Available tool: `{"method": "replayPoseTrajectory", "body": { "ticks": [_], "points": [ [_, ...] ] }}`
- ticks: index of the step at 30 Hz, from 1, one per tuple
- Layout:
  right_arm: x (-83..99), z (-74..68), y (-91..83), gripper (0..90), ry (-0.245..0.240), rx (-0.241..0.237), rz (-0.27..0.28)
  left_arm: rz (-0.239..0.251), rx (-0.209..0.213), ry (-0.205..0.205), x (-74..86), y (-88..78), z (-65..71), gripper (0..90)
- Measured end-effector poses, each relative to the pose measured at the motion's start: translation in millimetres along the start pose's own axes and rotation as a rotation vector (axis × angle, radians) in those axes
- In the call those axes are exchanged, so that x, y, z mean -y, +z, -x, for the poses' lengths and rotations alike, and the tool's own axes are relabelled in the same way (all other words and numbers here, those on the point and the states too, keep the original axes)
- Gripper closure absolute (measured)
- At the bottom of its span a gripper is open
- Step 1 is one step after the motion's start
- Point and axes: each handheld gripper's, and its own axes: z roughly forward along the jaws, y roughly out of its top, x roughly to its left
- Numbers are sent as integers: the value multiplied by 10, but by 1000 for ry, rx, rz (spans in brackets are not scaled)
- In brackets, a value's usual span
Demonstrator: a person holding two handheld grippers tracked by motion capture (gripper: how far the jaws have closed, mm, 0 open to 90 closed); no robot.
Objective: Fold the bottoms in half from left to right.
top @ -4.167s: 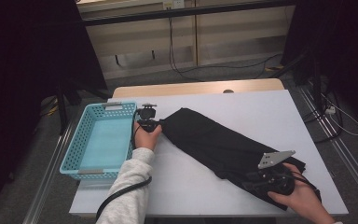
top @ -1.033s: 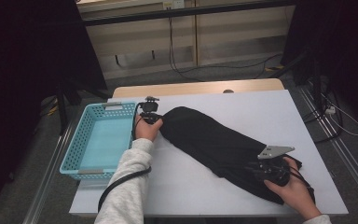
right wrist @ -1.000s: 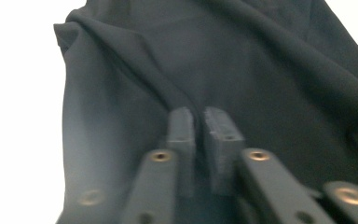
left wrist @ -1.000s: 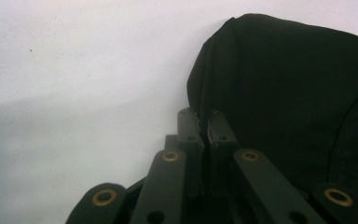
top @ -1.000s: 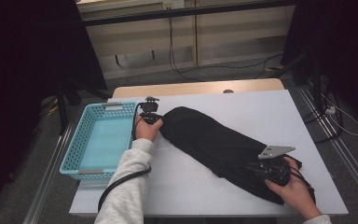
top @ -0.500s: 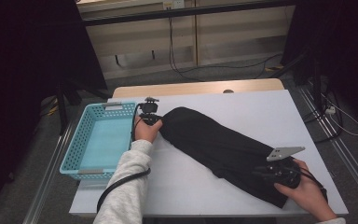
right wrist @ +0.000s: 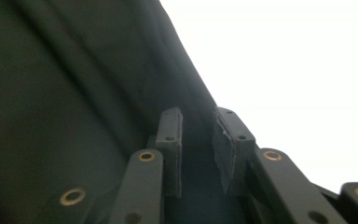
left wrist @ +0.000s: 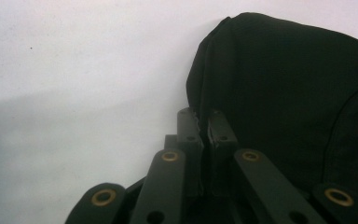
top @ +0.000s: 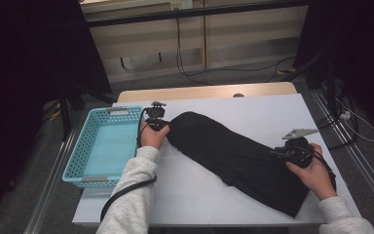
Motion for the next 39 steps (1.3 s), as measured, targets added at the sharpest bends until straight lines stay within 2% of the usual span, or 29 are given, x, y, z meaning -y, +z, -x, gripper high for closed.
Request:
{"method": "replayPoseTrajectory", "body": {
  "ticks": [3, 4, 5, 6, 8, 9, 10, 12, 17, 18, 20, 23, 25, 26, 31, 32, 33, 35, 36, 37, 38, 39],
  "points": [
    [17, 19, 56, 741, 7, 12, 0, -3, -3, 7, 1, -2, -10, 865],
    [17, 24, 58, 826, 18, 2, -2, -2, -3, 6, 2, -1, -13, 865],
    [17, 24, 58, 826, 18, 2, -2, -2, -3, 6, 2, -1, -13, 865],
    [13, 27, 64, 895, 18, -18, -3, 0, -4, 4, 3, 3, -14, 865],
    [-6, 37, 61, 900, 15, -12, -8, 1, -3, 4, 5, 6, -13, 865],
    [-6, 37, 61, 900, 15, -12, -8, 1, -3, 4, 5, 6, -13, 865],
    [-14, 75, 46, 900, 39, 13, 11, 5, -2, 0, 8, 7, -16, 865],
    [-14, 123, 27, 900, 66, 24, 36, 8, 0, -3, 9, 4, -24, 866],
    [-8, 149, 20, 898, 68, 38, 44, 8, -3, -8, 8, 6, -35, 866],
    [-5, 130, 21, 885, 61, 46, 41, 7, -5, -5, 7, 5, -33, 866],
    [-2, 113, 0, 798, 54, 92, 46, 6, -5, -9, 5, 1, -35, 866],
    [2, 98, -30, 767, 62, 86, 58, 7, -1, -10, 3, -2, -36, 866],
    [-1, 53, -65, 732, 38, 92, 65, 12, -2, -12, 1, 1, -29, 866],
    [-9, -17, -92, 700, 12, 87, 69, 3, -5, -3, -2, 1, -26, 866],
    [-22, -152, -131, 637, 0, 47, 89, 0, -6, -6, -9, -2, -17, 866],
    [-26, -218, -139, 602, 2, 14, 97, 2, -6, -6, -20, -13, -18, 866],
    [-26, -218, -139, 602, 2, 14, 97, 2, -6, -6, -20, -13, -18, 866],
    [-18, -339, -142, 572, 0, -40, 119, 11, -7, 1, -31, -18, -15, 849],
    [-13, -375, -139, 557, 1, -55, 122, 20, -27, 10, -40, -16, -16, 780],
    [-13, -375, -139, 557, 1, -55, 122, 20, -27, 10, -40, -16, -16, 709],
    [0, -433, -129, 544, -5, -73, 130, 13, -27, 0, -42, -7, -21, 640],
    [0, -433, -129, 544, -5, -73, 130, 10, -30, -9, -42, 1, -25, 640]
  ]
}}
